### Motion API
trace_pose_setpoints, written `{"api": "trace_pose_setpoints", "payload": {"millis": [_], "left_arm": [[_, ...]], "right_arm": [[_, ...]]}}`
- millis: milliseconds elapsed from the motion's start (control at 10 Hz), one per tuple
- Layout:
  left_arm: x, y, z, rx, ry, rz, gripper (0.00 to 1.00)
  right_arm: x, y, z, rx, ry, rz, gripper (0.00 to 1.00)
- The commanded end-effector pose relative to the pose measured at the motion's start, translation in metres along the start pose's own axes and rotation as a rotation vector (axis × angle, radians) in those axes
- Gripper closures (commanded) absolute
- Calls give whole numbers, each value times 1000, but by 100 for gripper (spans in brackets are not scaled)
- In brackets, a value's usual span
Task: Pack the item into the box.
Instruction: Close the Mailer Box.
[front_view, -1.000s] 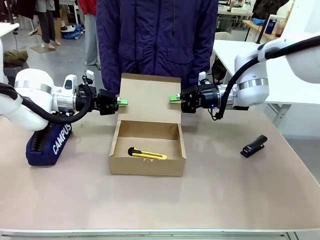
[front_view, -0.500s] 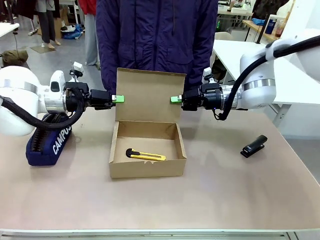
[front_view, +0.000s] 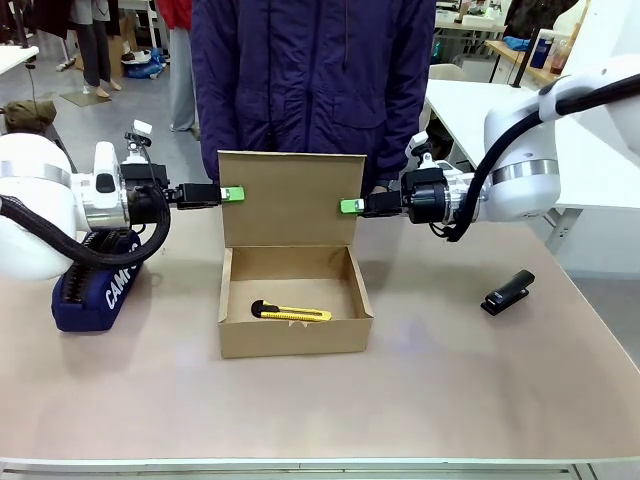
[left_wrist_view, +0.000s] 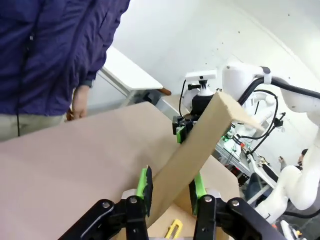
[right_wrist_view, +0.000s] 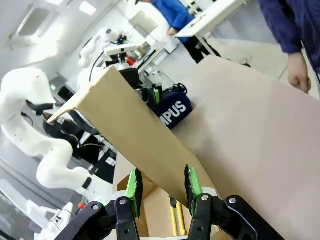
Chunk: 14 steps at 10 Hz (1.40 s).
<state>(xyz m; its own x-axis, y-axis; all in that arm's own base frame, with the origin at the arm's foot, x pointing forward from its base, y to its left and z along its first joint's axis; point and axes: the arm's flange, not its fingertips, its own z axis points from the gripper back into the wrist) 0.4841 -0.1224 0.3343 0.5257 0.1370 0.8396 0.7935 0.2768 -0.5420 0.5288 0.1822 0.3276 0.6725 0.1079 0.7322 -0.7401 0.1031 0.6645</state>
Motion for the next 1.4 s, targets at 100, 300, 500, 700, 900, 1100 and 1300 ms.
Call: {"api": "trace_pose_setpoints", "payload": {"millis": [100,300,500,700,900,1100,1300], "left_arm": [[-19,-26,11,-78,11,-150,58],[-29,-34,11,-133,95,-263,58],[-30,-42,2,-114,55,-321,58],[-30,-48,0,-71,-9,-360,58],[-31,-47,4,-60,-17,-361,58],[-31,-47,4,-51,-1,-362,58],[-33,-45,2,-65,31,-349,58]], "right_arm": [[-13,5,-2,31,-54,155,52],[-17,9,-3,40,-88,232,52],[-24,17,-6,56,-82,309,52],[-48,26,-21,68,6,365,52],[-56,34,-18,88,7,414,52],[-59,39,-14,92,-14,412,52],[-59,40,-11,84,-42,408,52]]}}
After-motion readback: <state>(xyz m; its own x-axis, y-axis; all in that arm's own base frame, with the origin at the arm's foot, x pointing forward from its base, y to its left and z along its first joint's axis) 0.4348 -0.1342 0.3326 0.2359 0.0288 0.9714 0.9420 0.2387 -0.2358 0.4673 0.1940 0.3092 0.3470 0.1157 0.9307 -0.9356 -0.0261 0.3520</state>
